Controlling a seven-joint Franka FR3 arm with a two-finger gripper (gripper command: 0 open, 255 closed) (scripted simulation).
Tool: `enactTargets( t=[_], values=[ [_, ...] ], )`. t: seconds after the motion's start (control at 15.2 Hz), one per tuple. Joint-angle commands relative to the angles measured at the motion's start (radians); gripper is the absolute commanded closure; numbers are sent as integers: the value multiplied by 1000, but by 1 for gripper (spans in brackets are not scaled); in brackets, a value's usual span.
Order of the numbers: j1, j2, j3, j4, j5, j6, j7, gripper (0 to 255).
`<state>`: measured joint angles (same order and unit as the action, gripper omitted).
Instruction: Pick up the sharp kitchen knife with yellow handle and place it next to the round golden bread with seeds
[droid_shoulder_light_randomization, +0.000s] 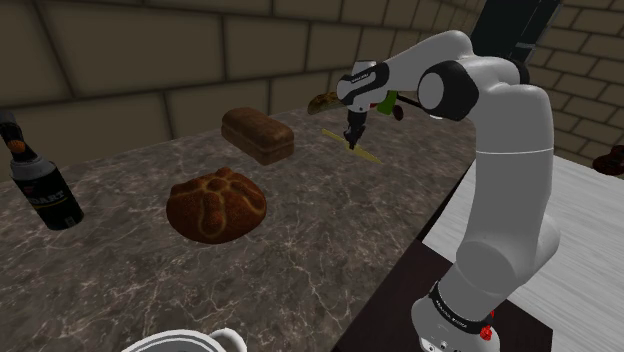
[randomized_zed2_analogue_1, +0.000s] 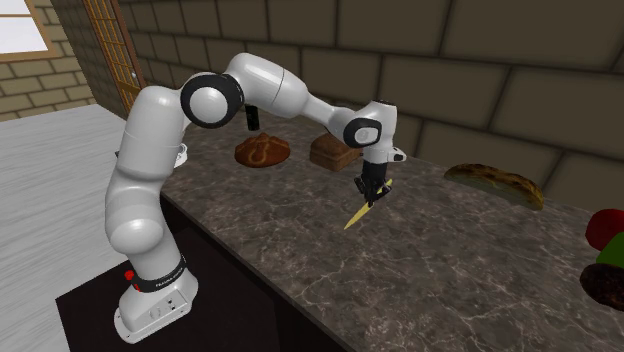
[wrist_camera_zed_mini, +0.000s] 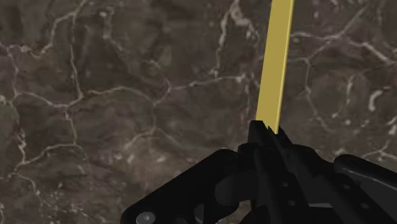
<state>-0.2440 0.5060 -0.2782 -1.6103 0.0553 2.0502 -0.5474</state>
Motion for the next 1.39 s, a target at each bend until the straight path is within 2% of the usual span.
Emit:
enactTargets(
  t=[0.0, 0.13, 0.2, 0.46, 0.99, 1.32],
  values=[
    [0, 0, 0, 0, 0, 0, 0, 255],
    [0, 0, 0, 0, 0, 0, 0, 255],
    [0, 0, 0, 0, 0, 0, 0, 0],
    [35, -43, -5, 32, -30, 14, 38, 0],
    [27, -1, 0, -6, -20, 95, 32, 0],
    [27, -1, 0, -6, -20, 95, 32, 0]
  ],
)
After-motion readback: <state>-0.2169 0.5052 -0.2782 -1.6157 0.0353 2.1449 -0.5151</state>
